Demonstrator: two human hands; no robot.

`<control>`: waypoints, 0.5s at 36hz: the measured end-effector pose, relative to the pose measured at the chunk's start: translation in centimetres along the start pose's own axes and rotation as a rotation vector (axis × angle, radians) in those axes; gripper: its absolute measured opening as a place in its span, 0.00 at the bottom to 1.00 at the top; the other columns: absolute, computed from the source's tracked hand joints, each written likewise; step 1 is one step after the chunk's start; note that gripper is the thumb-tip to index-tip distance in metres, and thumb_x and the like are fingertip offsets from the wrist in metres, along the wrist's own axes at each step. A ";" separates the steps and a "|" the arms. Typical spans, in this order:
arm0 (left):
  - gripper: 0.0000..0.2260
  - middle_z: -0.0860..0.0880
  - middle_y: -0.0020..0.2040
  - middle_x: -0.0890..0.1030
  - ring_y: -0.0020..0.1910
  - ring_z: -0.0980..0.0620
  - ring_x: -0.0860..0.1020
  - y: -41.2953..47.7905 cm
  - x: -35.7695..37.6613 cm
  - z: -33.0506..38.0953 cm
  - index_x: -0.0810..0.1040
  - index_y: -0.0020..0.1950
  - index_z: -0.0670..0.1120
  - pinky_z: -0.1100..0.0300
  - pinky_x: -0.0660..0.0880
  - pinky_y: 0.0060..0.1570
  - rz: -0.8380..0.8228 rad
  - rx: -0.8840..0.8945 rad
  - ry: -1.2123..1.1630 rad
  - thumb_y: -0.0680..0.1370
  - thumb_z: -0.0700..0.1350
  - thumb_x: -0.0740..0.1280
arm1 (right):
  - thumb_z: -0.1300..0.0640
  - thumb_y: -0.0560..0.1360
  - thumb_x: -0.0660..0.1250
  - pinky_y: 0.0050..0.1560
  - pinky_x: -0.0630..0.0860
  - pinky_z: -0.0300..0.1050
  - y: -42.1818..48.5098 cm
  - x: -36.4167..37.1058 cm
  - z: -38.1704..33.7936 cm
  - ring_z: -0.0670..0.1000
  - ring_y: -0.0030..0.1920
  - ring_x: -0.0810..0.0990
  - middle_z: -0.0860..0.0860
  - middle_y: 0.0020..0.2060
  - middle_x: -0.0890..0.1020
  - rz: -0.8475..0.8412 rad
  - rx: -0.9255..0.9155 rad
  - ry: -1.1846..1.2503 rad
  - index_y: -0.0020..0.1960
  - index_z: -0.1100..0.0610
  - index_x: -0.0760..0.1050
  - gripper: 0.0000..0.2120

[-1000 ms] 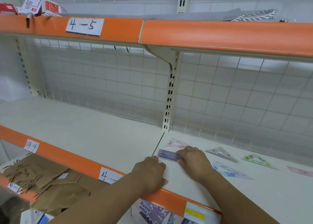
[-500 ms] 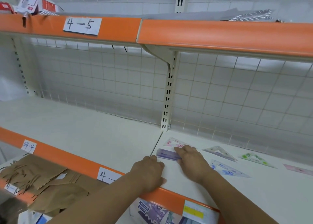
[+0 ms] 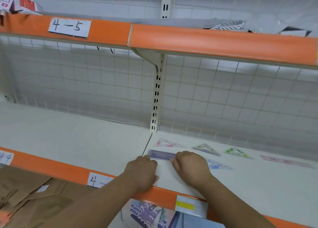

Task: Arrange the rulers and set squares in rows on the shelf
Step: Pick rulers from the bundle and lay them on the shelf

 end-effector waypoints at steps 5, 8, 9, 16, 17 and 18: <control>0.15 0.44 0.65 0.71 0.63 0.45 0.71 -0.1 -0.7 0.6 0.73 0.63 0.45 0.52 0.71 0.57 0.067 0.022 -0.030 0.81 0.52 0.59 | 0.45 0.80 0.53 0.47 0.72 0.44 -1.4 -0.3 0.4 0.55 0.52 0.79 0.53 0.52 0.81 -0.058 0.052 -0.003 0.53 0.55 0.76 0.18; 0.15 0.44 0.64 0.72 0.63 0.45 0.72 -0.2 -0.9 1.2 0.73 0.63 0.45 0.53 0.72 0.56 0.093 0.055 -0.040 0.81 0.52 0.58 | 0.45 0.80 0.53 0.47 0.73 0.45 -2.2 -0.5 0.6 0.55 0.53 0.79 0.54 0.53 0.80 -0.082 0.080 -0.022 0.52 0.55 0.75 0.17; 0.15 0.44 0.63 0.72 0.62 0.45 0.72 -0.2 -1.0 1.4 0.73 0.63 0.45 0.53 0.72 0.56 0.099 0.066 -0.040 0.81 0.52 0.58 | 0.46 0.80 0.53 0.48 0.73 0.45 -2.5 -0.7 0.7 0.56 0.53 0.79 0.54 0.53 0.80 -0.088 0.090 -0.031 0.52 0.56 0.75 0.17; 0.14 0.46 0.63 0.73 0.61 0.47 0.74 -0.2 -1.5 2.2 0.75 0.62 0.46 0.54 0.73 0.56 0.126 0.125 -0.084 0.82 0.52 0.58 | 0.48 0.80 0.53 0.44 0.69 0.45 -4.6 -1.7 1.7 0.56 0.54 0.78 0.54 0.53 0.80 -0.095 0.181 -0.067 0.53 0.56 0.75 0.16; 0.14 0.46 0.63 0.73 0.61 0.47 0.74 -0.1 -1.6 2.3 0.75 0.62 0.46 0.54 0.73 0.56 0.135 0.133 -0.089 0.82 0.52 0.58 | 0.48 0.80 0.53 0.42 0.67 0.44 -4.9 -1.8 1.9 0.56 0.54 0.78 0.54 0.53 0.80 -0.093 0.193 -0.066 0.52 0.56 0.75 0.16; 0.14 0.47 0.63 0.73 0.61 0.47 0.74 -0.1 -1.7 2.4 0.75 0.61 0.46 0.54 0.73 0.56 0.144 0.142 -0.093 0.82 0.52 0.58 | 0.48 0.80 0.54 0.42 0.66 0.44 -5.2 -1.9 2.1 0.56 0.54 0.78 0.54 0.53 0.80 -0.089 0.203 -0.069 0.52 0.56 0.75 0.16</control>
Point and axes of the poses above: each hand's wrist, its own y-axis towards the middle knuckle, its own x-axis out of the palm, z = x × y, the point moved 6 cm from there along y, towards the middle knuckle
